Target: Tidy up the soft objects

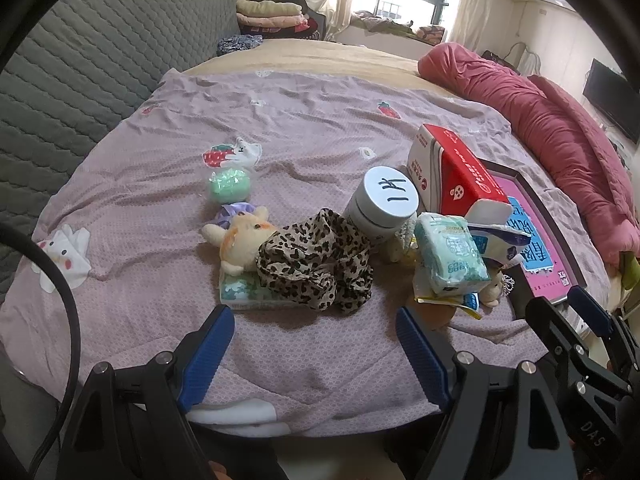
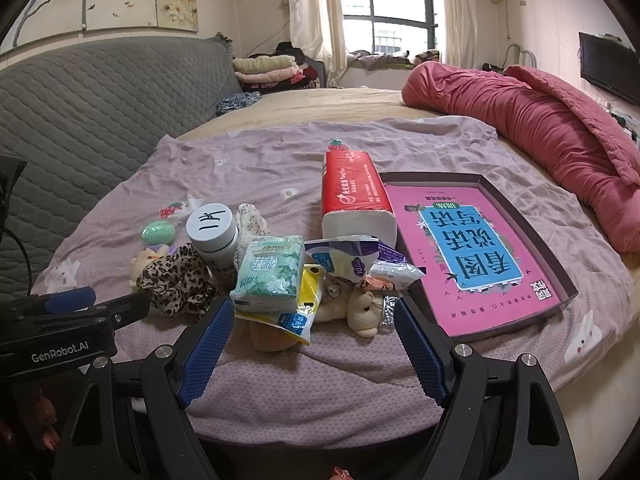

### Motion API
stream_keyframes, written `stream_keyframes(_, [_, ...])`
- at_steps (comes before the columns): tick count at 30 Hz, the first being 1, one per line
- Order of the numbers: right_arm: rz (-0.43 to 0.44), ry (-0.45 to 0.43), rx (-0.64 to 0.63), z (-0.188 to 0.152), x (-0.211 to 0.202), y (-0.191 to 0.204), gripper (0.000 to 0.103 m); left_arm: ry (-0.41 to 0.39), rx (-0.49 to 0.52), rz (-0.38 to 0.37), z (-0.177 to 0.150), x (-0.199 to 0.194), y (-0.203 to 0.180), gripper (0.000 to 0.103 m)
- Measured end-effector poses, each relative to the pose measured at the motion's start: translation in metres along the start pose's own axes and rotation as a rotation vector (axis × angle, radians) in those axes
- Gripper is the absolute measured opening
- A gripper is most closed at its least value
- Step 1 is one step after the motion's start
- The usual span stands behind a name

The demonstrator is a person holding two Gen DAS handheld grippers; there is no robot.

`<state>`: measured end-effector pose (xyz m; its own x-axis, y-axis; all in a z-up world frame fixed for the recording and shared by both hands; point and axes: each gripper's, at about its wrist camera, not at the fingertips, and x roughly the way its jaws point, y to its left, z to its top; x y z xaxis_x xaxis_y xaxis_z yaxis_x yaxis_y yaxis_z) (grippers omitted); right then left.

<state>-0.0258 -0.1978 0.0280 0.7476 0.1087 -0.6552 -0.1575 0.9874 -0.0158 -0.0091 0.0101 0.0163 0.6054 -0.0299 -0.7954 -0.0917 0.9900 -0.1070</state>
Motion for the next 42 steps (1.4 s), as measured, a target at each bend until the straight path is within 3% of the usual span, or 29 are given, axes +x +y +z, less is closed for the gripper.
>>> stream_keyframes(21, [0.005, 0.004, -0.002, 0.001, 0.001, 0.001, 0.083, 0.005, -0.022, -0.007, 0.0, 0.002, 0.007, 0.083])
stream_keyframes(42, [0.062, 0.033, 0.01, 0.007, 0.035, 0.015, 0.083, 0.036, -0.232, 0.047, 0.01, 0.037, 0.094, 0.083])
